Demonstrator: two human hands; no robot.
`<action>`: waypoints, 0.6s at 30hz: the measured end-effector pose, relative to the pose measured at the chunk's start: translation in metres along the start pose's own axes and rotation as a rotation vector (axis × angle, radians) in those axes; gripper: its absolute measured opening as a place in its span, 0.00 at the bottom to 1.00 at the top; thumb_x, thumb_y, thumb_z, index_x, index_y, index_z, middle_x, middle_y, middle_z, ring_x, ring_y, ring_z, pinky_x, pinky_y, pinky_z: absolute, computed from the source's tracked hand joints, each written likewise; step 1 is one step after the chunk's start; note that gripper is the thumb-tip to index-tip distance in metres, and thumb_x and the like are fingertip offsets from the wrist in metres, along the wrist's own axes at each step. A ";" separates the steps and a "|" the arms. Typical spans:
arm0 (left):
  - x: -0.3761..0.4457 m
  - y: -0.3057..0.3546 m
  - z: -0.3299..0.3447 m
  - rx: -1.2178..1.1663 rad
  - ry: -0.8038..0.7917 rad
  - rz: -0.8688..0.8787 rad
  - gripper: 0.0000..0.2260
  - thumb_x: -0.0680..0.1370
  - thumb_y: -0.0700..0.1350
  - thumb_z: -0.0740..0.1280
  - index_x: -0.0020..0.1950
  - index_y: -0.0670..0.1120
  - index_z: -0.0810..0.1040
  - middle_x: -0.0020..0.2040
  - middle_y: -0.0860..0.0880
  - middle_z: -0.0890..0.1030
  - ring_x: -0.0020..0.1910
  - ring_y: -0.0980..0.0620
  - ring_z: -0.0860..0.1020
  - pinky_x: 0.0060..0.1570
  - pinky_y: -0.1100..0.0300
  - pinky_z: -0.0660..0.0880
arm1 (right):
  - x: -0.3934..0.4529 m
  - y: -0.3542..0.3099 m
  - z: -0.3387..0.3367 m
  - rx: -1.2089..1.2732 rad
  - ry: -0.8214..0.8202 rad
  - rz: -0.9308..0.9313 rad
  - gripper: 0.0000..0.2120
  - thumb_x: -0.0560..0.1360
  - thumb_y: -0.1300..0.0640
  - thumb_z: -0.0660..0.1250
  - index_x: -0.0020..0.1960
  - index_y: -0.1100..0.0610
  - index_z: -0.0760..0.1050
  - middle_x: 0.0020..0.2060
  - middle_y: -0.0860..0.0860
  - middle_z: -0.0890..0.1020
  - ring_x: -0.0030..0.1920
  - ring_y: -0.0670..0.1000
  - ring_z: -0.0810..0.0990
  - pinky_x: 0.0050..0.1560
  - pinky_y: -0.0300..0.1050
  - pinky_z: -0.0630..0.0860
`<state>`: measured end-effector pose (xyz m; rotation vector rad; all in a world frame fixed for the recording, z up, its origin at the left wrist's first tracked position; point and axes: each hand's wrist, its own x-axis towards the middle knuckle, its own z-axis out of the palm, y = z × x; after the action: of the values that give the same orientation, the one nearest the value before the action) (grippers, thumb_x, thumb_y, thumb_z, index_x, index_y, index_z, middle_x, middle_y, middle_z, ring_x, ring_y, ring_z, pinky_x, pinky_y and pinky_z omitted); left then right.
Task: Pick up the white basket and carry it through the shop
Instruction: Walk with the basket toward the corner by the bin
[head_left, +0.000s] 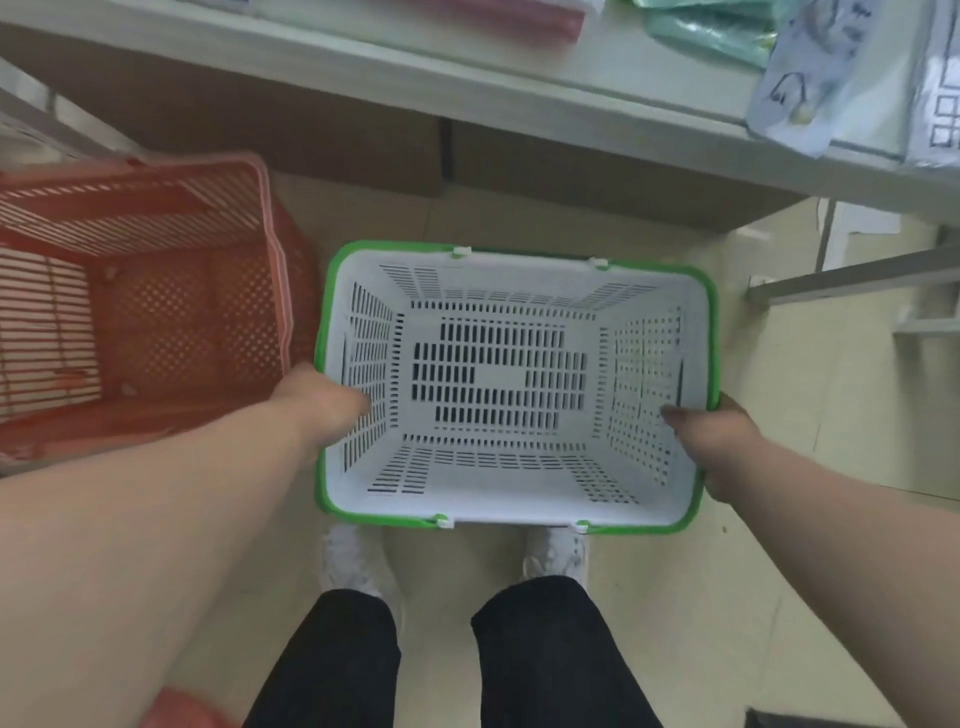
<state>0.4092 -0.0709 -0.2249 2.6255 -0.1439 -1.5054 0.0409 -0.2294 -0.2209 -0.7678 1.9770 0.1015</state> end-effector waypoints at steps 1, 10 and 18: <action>0.004 -0.002 0.001 0.004 0.021 0.008 0.24 0.74 0.41 0.75 0.70 0.42 0.81 0.64 0.40 0.85 0.59 0.35 0.85 0.62 0.43 0.83 | 0.002 -0.001 0.001 0.011 -0.005 -0.016 0.10 0.83 0.66 0.67 0.63 0.60 0.75 0.50 0.56 0.83 0.41 0.53 0.80 0.50 0.51 0.78; -0.021 -0.026 -0.029 0.045 0.044 0.097 0.17 0.68 0.45 0.68 0.56 0.46 0.85 0.53 0.42 0.88 0.51 0.37 0.86 0.56 0.42 0.85 | -0.048 -0.006 -0.023 -0.009 0.060 -0.028 0.06 0.80 0.67 0.69 0.51 0.57 0.81 0.44 0.56 0.84 0.42 0.61 0.84 0.54 0.63 0.82; -0.182 -0.032 -0.164 -0.122 -0.012 0.050 0.16 0.75 0.35 0.72 0.60 0.50 0.84 0.56 0.44 0.89 0.55 0.40 0.86 0.60 0.43 0.83 | -0.209 -0.057 -0.071 -0.107 0.039 -0.043 0.07 0.81 0.68 0.66 0.58 0.64 0.80 0.42 0.59 0.84 0.41 0.61 0.84 0.48 0.58 0.83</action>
<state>0.4601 -0.0065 0.0081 2.4991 -0.1139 -1.4660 0.0863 -0.2027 0.0015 -0.8871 2.0033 0.1688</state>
